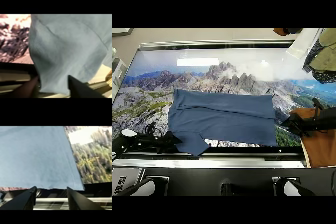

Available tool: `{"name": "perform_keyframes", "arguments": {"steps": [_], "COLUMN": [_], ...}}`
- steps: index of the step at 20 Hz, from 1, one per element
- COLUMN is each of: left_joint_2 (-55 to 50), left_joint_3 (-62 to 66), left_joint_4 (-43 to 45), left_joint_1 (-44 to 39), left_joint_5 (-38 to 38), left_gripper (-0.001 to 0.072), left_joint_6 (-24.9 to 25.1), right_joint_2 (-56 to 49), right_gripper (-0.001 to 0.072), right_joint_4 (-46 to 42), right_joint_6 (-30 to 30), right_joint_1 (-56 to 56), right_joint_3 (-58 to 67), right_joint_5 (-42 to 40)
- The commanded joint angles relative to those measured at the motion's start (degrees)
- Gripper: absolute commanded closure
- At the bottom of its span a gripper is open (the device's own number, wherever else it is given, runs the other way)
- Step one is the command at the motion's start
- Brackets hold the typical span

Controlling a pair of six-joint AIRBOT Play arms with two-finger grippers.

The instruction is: Fold the clothes and pants, and hang the long-sleeved shirts on hangers.

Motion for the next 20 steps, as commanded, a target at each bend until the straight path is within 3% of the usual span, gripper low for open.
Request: {"name": "perform_keyframes", "arguments": {"steps": [1,2,6,8,9,13,20], "left_joint_2": [0.1,0.1,0.5,1.3,1.9,3.7,4.2], "left_joint_3": [-1.6,-1.6,-1.6,-1.5,-1.5,-1.5,-1.1], "left_joint_4": [-2.3,-2.3,-2.4,-2.4,-2.4,-2.4,-2.4], "left_joint_1": [-3.0,-3.4,-3.2,-3.1,-3.1,-3.2,-3.2], "left_joint_5": [3.0,2.8,2.0,1.9,1.7,0.9,0.8], "left_gripper": [0.0488,0.0681,0.0690,0.0690,0.0690,0.0690,0.0690], "left_joint_6": [1.6,1.5,2.1,2.4,2.4,2.4,2.4], "right_joint_2": [2.1,2.6,3.1,3.1,2.7,-4.8,-10.7], "right_gripper": [0.0288,0.0288,0.0294,0.0222,0.0218,0.0217,0.0217], "right_joint_4": [0.4,0.4,0.0,-1.7,-3.0,-3.1,-3.5], "right_joint_6": [0.7,0.7,0.2,-2.4,-2.6,-4.2,-6.2], "right_joint_1": [0.0,0.0,-0.1,-0.2,-0.2,-0.2,-0.1], "right_joint_3": [-0.1,-0.1,-0.3,-0.7,-1.4,-6.8,-11.3], "right_joint_5": [0.1,0.0,-2.3,-2.4,-1.7,-1.5,5.6]}}
